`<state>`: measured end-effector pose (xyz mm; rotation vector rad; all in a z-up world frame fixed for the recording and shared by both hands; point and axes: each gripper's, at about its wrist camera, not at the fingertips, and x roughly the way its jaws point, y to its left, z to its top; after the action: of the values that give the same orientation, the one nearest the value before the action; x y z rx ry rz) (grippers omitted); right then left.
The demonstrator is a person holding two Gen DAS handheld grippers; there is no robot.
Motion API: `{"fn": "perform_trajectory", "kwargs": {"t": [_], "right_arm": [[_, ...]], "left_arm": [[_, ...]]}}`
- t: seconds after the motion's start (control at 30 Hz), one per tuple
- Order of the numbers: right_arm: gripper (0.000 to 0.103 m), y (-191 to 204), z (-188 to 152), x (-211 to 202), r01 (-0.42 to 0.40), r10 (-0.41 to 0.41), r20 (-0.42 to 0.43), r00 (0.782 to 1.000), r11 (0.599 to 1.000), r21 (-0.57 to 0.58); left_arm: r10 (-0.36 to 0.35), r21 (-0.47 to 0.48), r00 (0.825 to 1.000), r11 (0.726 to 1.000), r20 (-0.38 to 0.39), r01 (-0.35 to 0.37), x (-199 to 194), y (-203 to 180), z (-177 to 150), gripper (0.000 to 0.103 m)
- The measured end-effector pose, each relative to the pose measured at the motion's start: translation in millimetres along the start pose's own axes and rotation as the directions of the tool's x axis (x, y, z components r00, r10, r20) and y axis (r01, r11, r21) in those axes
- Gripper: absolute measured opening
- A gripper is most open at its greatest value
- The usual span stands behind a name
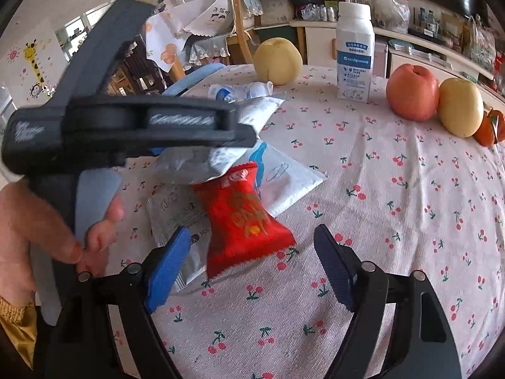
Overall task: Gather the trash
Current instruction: 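Grasp the silver barcode packet with the left gripper while the right grasps the red candy packet, then carry the silver packet and red candy packet over the pink bucket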
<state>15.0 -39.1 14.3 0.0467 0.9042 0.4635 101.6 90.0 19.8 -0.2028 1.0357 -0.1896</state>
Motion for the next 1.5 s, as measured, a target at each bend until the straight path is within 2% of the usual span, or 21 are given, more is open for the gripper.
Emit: {"fn": "perform_trajectory", "kwargs": {"t": [0.23, 0.37, 0.7, 0.83, 1.07, 1.23, 1.37, 1.4, 1.5], "right_arm": [[0.075, -0.1, 0.2, 4.4, -0.012, 0.012, 0.005, 1.0, 1.0, -0.007], [0.069, 0.6, 1.9, 9.4, -0.007, 0.007, 0.004, 1.0, 1.0, -0.011], [0.054, 13.8, -2.1, 13.0, 0.058, -0.058, 0.0, 0.998, 0.993, -0.098], [0.054, 19.4, -4.3, 10.9, 0.089, -0.087, 0.018, 0.996, 0.987, -0.132], [0.052, 22.3, -7.8, 7.4, 0.114, -0.11, 0.037, 0.993, 0.983, -0.145], [0.051, 25.8, -10.1, 2.5, 0.144, -0.137, 0.057, 0.989, 0.979, -0.144], [0.05, 31.9, -12.4, -3.1, 0.154, -0.145, 0.072, 0.987, 0.978, -0.139], [0.04, 33.8, -12.6, -5.7, 0.159, -0.149, 0.08, 0.986, 0.978, -0.137], [0.04, 36.4, -13.3, -10.9, 0.15, -0.14, 0.085, 0.986, 0.981, -0.12]], "left_arm": [[-0.001, -0.012, 0.998, 1.0, 0.056, 0.001, -34.6, 16.3, -25.1, 0.079], [-0.001, -0.032, 0.996, 0.999, 0.087, 0.004, -54.8, 28.8, -41.7, 0.079], [0.019, -0.07, 0.985, 0.998, 0.172, -0.007, -94.3, 55.0, -76.0, 0.079], [0.018, -0.063, 0.981, 0.998, 0.193, -0.006, -100.5, 64.5, -82.4, 0.079], [0.065, -0.045, 0.973, 0.997, 0.221, -0.056, -107.9, 78.8, -86.2, 0.079], [0.115, -0.027, 0.961, 0.993, 0.25, -0.112, -118.5, 88.0, -86.2, 0.079], [0.167, -0.028, 0.945, 0.986, 0.28, -0.165, -129.6, 98.2, -85.2, 0.079], [0.181, -0.03, 0.941, 0.983, 0.286, -0.18, -132.5, 101.3, -84.9, 0.079], [0.215, -0.041, 0.929, 0.976, 0.302, -0.213, -141.5, 111.2, -84.7, 0.079]]}}
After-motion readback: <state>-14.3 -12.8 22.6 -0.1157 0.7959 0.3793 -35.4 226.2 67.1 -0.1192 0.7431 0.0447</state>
